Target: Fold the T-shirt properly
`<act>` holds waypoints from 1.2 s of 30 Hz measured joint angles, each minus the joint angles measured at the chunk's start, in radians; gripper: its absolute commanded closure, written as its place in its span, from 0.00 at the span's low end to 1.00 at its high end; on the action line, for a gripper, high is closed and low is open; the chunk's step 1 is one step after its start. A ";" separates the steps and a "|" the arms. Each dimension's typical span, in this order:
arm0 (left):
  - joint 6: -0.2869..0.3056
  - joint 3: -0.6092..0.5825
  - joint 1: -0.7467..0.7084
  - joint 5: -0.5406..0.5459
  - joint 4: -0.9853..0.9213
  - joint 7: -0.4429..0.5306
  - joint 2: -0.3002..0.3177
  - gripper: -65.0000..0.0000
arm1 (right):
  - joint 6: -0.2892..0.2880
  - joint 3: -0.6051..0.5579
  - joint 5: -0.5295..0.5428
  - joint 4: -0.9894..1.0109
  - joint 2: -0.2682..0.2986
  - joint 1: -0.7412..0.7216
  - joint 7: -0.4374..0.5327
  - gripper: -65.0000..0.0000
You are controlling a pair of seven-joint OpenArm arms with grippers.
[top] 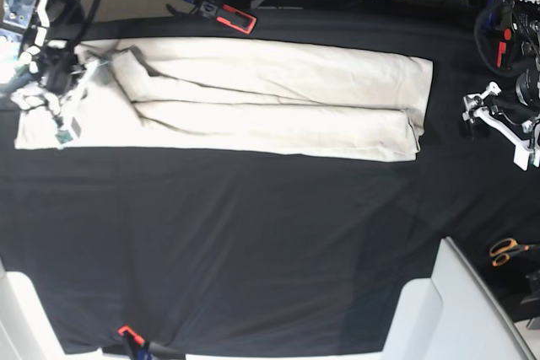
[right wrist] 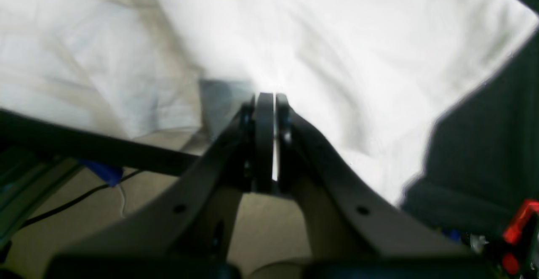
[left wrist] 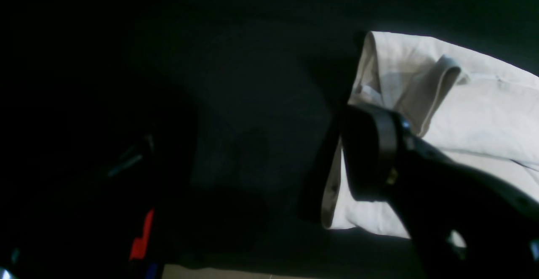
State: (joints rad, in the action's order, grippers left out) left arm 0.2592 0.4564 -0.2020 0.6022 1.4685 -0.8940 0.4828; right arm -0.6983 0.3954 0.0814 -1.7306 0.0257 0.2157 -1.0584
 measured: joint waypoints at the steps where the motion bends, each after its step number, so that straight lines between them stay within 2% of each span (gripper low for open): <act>1: 0.000 0.000 0.000 0.000 0.000 0.000 0.000 0.21 | 0.000 0.000 0.005 0.021 -0.004 -0.006 0.000 1.00; 4: 0.000 0.000 -0.001 0.000 0.000 0.000 0.000 0.21 | -0.002 0.010 -0.002 0.086 0.003 -0.014 0.008 1.00; 9: 0.000 0.000 -0.001 0.000 0.000 0.000 0.000 0.21 | 0.002 0.093 -0.011 0.164 0.030 0.000 0.076 1.00; 14: 0.000 0.000 -0.001 -0.003 0.000 0.000 0.000 0.21 | 0.002 0.119 -0.008 0.208 0.060 0.006 0.078 1.00; 17: 0.000 0.000 0.000 0.000 0.000 0.000 -0.001 0.21 | 0.002 0.122 -0.008 0.182 0.052 0.010 0.070 1.00; 20: 0.000 0.000 -0.001 -0.001 0.000 0.000 0.000 0.21 | 0.005 0.122 -0.013 0.076 0.045 0.011 0.019 1.00; 23: 0.000 0.000 -0.001 0.001 0.000 0.000 -0.001 0.21 | 0.000 0.122 -0.006 -0.034 0.060 -0.020 0.020 1.00; 25: -0.001 0.000 -0.002 -0.001 0.000 0.000 0.000 0.21 | -0.002 0.118 -0.005 -0.011 0.085 -0.097 0.019 1.00; 29: 0.000 0.002 0.000 0.000 -0.001 -0.001 -0.001 0.20 | -0.004 0.120 -0.008 0.257 0.151 -0.272 0.053 1.00; 32: 0.000 0.010 0.002 0.001 0.000 0.006 -0.021 0.20 | 0.006 0.122 -0.002 0.518 0.214 -0.347 0.201 1.00; 36: 0.001 0.009 -0.002 0.001 -0.001 0.003 -0.031 0.20 | -0.001 0.124 -0.006 0.800 0.270 -0.420 0.316 1.00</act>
State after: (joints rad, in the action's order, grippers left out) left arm 0.2604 0.4656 -0.2043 0.6029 1.4677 -0.8913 0.4519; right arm -0.6991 0.5194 0.0757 -0.9302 0.2958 -0.2043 -0.7425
